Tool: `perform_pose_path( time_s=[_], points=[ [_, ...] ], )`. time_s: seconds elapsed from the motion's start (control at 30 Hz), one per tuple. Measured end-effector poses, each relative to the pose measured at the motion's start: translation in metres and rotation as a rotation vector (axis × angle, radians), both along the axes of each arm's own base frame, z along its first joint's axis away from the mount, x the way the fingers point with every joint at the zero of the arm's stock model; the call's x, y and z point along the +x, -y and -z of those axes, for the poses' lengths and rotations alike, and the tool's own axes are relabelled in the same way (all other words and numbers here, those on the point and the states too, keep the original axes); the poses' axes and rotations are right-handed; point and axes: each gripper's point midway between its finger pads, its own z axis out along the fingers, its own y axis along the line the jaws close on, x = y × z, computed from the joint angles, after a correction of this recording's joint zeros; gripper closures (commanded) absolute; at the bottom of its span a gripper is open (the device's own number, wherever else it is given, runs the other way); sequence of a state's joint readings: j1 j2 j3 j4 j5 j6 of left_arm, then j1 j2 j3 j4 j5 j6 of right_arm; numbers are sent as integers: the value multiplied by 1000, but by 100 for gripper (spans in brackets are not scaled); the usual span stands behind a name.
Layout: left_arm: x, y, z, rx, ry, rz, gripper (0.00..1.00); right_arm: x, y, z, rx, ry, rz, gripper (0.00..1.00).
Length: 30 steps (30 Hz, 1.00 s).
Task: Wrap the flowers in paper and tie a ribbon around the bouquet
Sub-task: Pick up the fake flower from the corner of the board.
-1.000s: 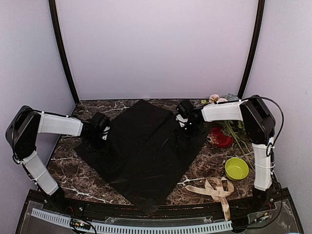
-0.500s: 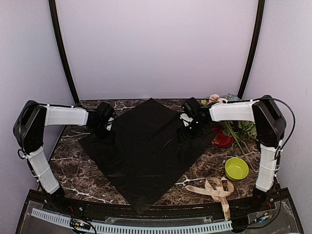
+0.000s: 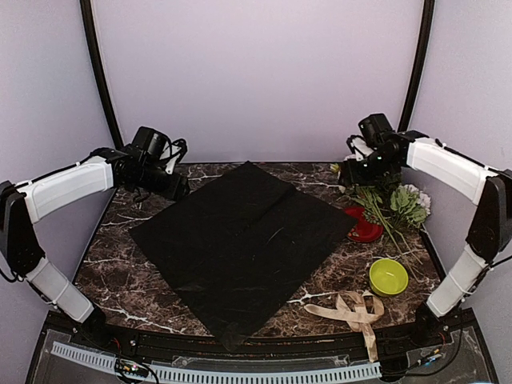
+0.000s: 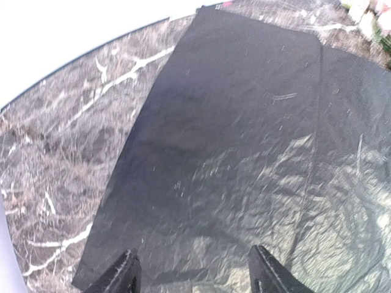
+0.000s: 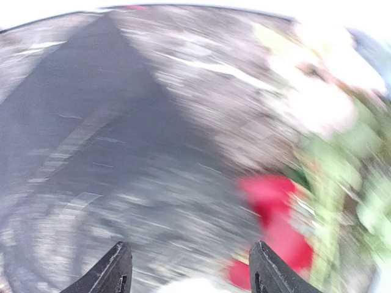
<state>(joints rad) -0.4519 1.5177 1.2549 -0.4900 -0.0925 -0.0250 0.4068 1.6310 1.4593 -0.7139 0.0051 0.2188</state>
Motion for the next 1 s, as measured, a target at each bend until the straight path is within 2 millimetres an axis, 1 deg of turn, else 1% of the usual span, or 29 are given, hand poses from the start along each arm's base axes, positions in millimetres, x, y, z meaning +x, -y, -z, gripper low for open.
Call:
perform_pose_path(
  time_s=[0.03, 0.1, 0.17, 0.23, 0.3, 0.37, 0.47, 0.57, 0.67, 0.73, 0.83, 0.9, 1.0],
  points=[
    [2, 2, -3, -8, 15, 10, 36, -2, 20, 6, -23, -20, 46, 38],
    [5, 8, -9, -24, 41, 35, 35, -12, 68, 22, -65, -77, 163, 42],
    [7, 13, -11, -40, 49, 60, 35, -25, 104, 36, -89, -125, 257, 46],
    [10, 20, -14, -58, 55, 83, 35, -34, 132, 47, -98, -156, 332, 50],
    [13, 24, -13, -68, 59, 97, 35, -39, 154, 59, -100, -193, 398, 54],
    [14, 27, -10, -70, 55, 113, 35, -38, 162, 70, -102, -223, 419, 57],
    [13, 28, -5, -61, 55, 130, 34, -29, 157, 93, -100, -279, 383, 61],
    [14, 27, -1, -56, 49, 136, 33, -14, 153, 122, -120, -354, 356, 69],
    [15, 26, -1, -72, 43, 141, 31, -3, 155, 143, -152, -399, 351, 71],
    [16, 26, -2, -91, 42, 147, 30, 4, 159, 146, -177, -401, 356, 71],
    [15, 28, -3, -125, 34, 166, 30, 15, 162, 140, -203, -373, 355, 73],
    [15, 29, -4, -139, 29, 175, 30, 18, 163, 135, -222, -359, 351, 76],
    [15, 28, -4, -161, 23, 181, 30, 18, 163, 137, -248, -361, 335, 78]
  ],
)
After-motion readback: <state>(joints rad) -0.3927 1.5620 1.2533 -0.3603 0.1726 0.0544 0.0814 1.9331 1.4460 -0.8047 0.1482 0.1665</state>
